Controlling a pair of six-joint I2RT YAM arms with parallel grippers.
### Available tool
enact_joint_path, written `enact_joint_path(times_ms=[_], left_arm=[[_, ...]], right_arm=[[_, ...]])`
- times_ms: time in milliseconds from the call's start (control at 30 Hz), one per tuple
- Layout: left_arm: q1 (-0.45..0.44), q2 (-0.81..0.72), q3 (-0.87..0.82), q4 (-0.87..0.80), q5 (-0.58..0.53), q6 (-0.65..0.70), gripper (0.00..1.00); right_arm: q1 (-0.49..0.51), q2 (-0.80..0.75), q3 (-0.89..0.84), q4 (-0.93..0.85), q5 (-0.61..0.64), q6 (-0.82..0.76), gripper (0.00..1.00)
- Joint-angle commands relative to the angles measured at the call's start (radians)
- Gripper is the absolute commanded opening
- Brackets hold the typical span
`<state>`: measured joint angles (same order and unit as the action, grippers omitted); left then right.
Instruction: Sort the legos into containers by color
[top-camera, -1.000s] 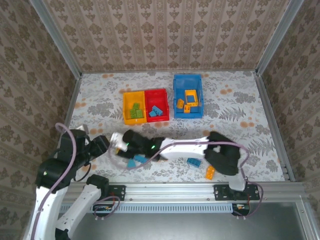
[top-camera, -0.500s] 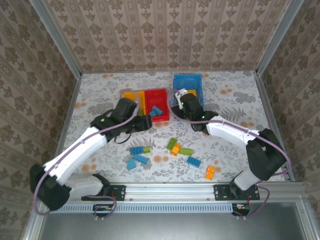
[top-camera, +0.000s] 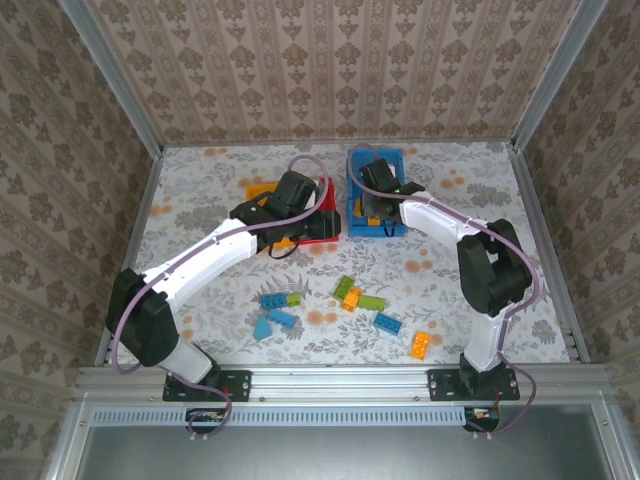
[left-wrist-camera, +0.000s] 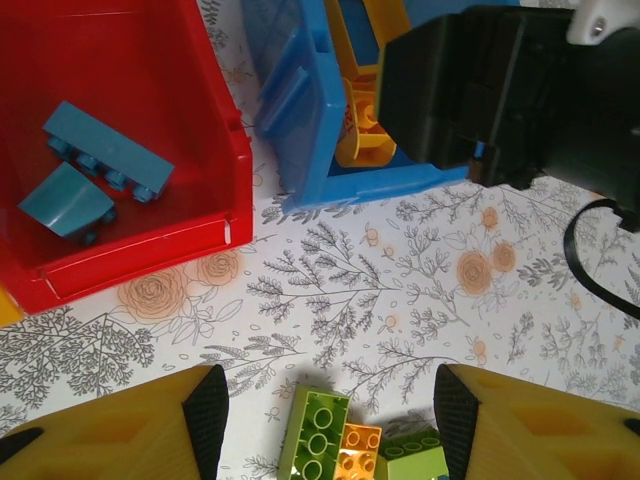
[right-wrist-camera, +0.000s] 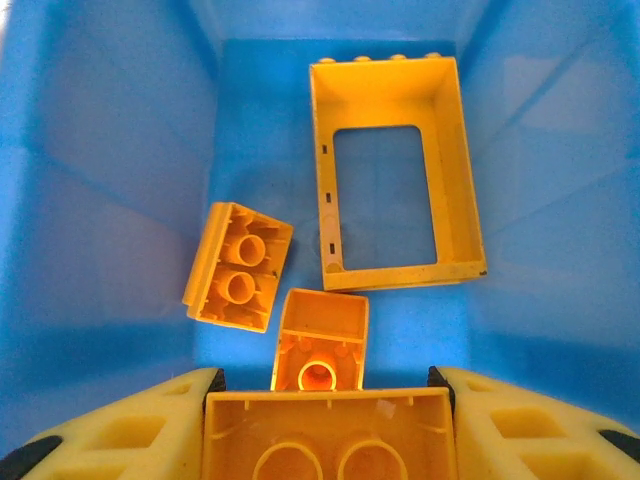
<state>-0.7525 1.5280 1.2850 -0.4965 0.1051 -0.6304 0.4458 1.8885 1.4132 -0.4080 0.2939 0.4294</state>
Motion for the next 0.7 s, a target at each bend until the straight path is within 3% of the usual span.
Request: enact_joint_path(times_ms=[0, 433, 667], left_arm=[[-0.004, 0.002, 0.022, 0.006, 0.025, 0.033, 0.60], [0.017, -0.054, -0.028, -0.006, 0.061, 0.044, 0.60], [0.045, -0.080, -0.048, -0.016, 0.077, 0.050, 0.60]], right_arm=[[0.004, 0.037, 0.061, -0.115, 0.054, 0.122, 0.33], [-0.004, 0.120, 0.141, -0.200, 0.060, 0.397, 0.42], [0.001, 0.116, 0.148, -0.197, 0.046, 0.454, 0.65]])
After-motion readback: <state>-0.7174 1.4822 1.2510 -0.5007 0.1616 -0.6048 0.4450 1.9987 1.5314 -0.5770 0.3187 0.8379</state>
